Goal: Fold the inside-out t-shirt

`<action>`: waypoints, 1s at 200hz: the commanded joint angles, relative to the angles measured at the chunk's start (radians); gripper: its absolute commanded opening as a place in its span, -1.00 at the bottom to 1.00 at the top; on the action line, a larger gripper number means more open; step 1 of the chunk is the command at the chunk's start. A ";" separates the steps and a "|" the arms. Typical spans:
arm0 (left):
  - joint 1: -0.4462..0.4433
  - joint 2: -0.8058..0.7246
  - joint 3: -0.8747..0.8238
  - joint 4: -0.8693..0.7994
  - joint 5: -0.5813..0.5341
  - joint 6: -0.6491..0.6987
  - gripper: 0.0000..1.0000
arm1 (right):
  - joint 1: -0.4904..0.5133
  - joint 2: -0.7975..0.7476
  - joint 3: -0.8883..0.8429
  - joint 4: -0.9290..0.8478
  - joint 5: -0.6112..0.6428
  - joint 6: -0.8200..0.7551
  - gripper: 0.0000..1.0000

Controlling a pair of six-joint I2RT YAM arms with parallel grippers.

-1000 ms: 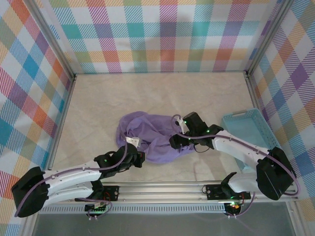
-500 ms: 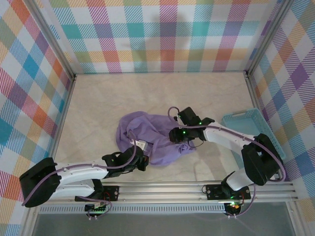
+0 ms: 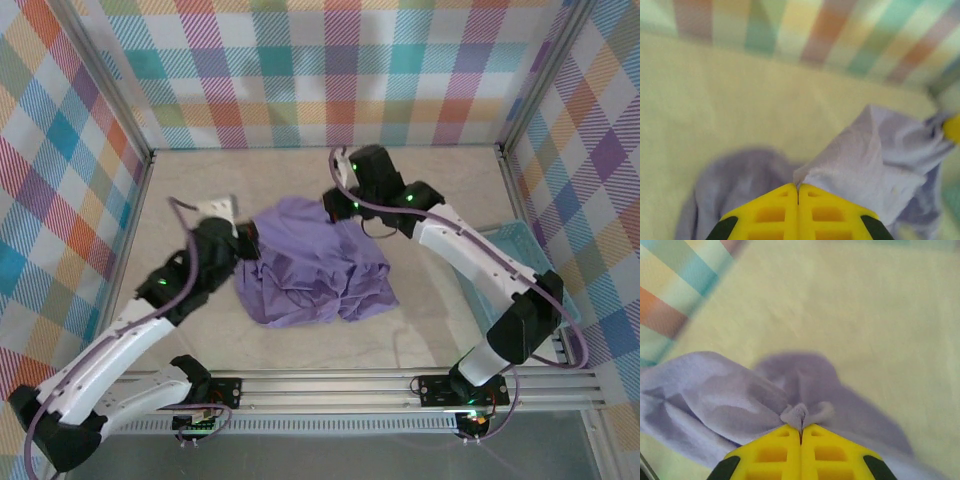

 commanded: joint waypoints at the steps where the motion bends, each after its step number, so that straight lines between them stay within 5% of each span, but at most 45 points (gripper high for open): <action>1: 0.016 -0.042 0.190 -0.117 0.012 0.144 -1.00 | 0.026 -0.051 0.096 -0.015 0.042 -0.084 -1.00; 44: -0.022 -0.092 0.015 -0.047 0.333 0.112 -1.00 | 0.022 -0.242 -0.217 0.084 0.148 -0.107 -1.00; 76: -0.183 -0.097 -0.301 0.117 0.350 -0.006 -1.00 | -0.011 -0.307 -0.516 0.122 0.096 -0.037 -0.99; 102: -0.229 -0.112 -0.458 0.263 0.383 -0.089 -1.00 | -0.026 -0.295 -0.663 0.174 0.027 -0.022 -0.86; 161: -0.237 -0.053 -0.536 0.322 0.421 -0.104 -1.00 | -0.013 -0.370 -0.737 0.148 -0.019 -0.072 -0.15; 200: -0.238 -0.074 -0.549 0.333 0.419 -0.097 -1.00 | 0.121 -0.490 -0.771 0.119 0.002 -0.136 0.08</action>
